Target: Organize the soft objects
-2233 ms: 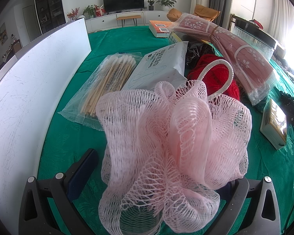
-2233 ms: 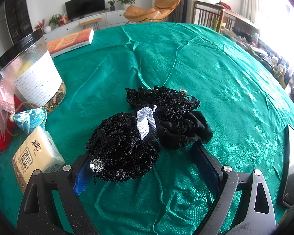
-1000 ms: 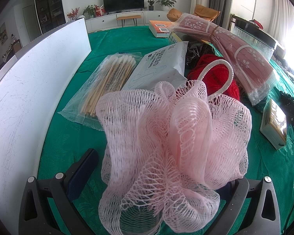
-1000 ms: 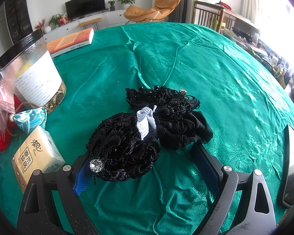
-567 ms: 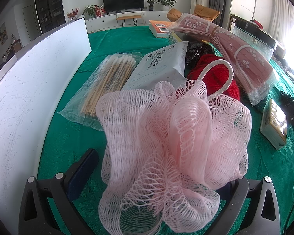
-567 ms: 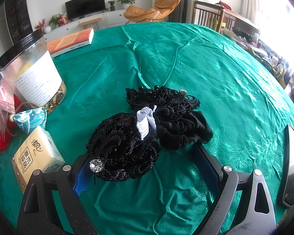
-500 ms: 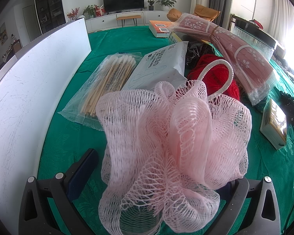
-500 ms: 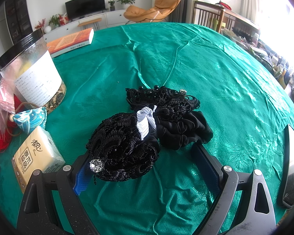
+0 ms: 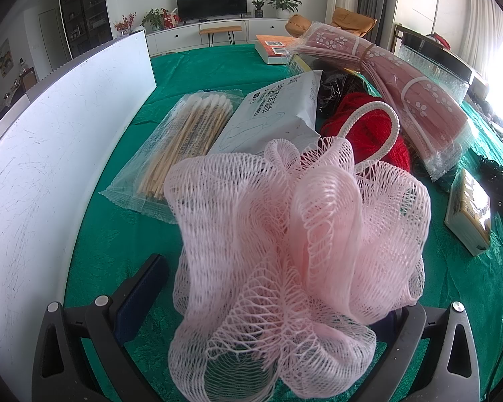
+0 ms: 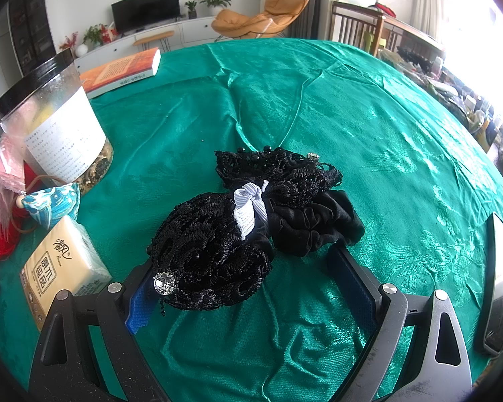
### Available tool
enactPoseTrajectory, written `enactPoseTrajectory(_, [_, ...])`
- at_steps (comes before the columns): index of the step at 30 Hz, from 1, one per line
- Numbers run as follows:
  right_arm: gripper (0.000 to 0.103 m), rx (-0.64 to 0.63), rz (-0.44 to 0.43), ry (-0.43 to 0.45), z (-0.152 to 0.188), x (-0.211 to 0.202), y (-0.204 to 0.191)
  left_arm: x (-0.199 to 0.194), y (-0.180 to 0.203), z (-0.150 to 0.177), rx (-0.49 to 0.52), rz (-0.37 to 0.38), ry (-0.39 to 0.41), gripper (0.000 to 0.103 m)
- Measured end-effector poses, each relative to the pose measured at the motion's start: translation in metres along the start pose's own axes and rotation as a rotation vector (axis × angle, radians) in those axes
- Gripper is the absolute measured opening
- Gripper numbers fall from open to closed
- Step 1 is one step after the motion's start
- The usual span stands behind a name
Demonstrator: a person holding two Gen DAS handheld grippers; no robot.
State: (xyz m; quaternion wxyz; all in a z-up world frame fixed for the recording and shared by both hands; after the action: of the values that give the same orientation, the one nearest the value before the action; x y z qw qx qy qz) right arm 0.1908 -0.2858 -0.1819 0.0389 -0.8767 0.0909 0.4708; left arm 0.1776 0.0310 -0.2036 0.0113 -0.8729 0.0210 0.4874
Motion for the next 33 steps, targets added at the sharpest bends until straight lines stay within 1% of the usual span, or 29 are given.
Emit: enactPoseTrajectory(33, [0.094,0.000,0.000,0.000,-0.0001,0.0000,-0.0001,-0.0025,-0.0001,0.0013,-0.002,-0.001,-0.001,0.103])
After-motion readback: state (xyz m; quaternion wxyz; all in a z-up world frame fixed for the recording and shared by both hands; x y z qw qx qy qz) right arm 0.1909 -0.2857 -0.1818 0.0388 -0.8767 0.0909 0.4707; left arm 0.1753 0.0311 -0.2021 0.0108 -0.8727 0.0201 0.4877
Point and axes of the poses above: each gripper's, at about its wrist camera, not at the fingertips, and x roughly the way its jaws point, y to its right, z to its underside, the point moved 10 cm from there along x, roughly the way its jaws point, and after that the axes turned 4 degrees about -y, right-handed, at the moved point
